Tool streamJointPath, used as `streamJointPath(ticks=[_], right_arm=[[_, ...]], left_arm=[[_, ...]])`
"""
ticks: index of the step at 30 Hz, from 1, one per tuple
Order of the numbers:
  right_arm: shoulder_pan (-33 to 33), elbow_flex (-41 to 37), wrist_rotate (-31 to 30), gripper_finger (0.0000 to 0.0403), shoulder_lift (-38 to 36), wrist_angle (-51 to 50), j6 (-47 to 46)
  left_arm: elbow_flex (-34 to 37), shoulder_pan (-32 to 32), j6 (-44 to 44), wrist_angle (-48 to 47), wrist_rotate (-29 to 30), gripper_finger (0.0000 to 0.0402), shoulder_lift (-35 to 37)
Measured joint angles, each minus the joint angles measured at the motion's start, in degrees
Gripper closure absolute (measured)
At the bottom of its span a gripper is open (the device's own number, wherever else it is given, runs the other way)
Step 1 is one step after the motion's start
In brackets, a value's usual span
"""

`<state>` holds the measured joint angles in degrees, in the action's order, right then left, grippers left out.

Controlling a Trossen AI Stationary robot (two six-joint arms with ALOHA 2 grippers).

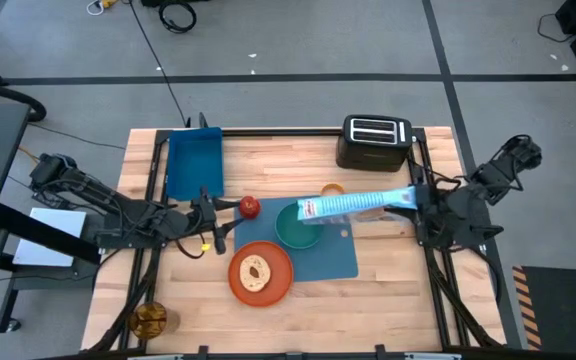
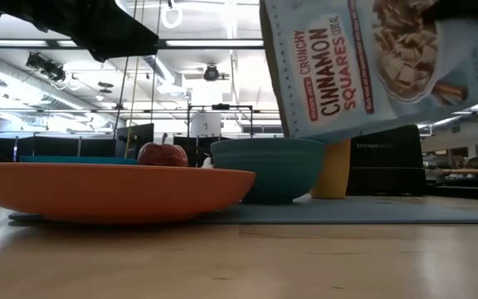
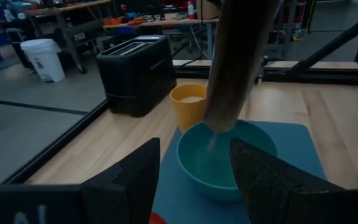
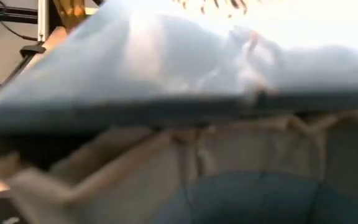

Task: Arrange a breakfast setting
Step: Pour the cereals from the blue cereal box into the green bowl

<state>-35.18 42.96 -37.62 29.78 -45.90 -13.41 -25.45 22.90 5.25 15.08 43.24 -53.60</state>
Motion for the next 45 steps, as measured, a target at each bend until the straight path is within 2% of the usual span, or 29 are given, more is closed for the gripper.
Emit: streamJointPath(ticks=[5, 11, 16, 21, 25, 35, 45], right_arm=[[3.8, 0.0, 5.2, 0.028, 1.1, 2.9, 0.4], [7.4, 0.6, 7.4, 0.028, 3.6, 3.7, 0.9], [11.0, 6.1, 11.1, 0.028, 9.2, 3.4, 2.8], [14.7, 11.5, 13.7, 0.028, 15.2, -2.1, 3.1], [16.5, 14.7, 16.9, 0.028, 18.2, -3.4, 3.4], [16.7, 15.2, 16.3, 0.028, 15.0, -2.9, 2.9], [16.4, 15.2, 17.9, 0.028, 14.3, -3.9, 3.0]], left_arm=[[0.0, 0.0, -0.5, 0.1, 0.0, 0.02, 0.0], [0.0, 0.0, -4.0, 2.3, 0.0, 0.02, 0.0], [0.0, -0.2, -6.2, 5.2, 0.0, 0.02, 0.0], [0.0, -2.2, -7.4, 5.3, -0.1, 0.02, 0.0], [0.0, -4.0, -9.0, 5.5, -4.0, 0.02, 0.0], [0.0, -4.1, -14.5, 7.3, -6.1, 0.02, 0.0], [0.0, -4.1, -13.5, 7.3, -10.0, 0.02, 0.0]])
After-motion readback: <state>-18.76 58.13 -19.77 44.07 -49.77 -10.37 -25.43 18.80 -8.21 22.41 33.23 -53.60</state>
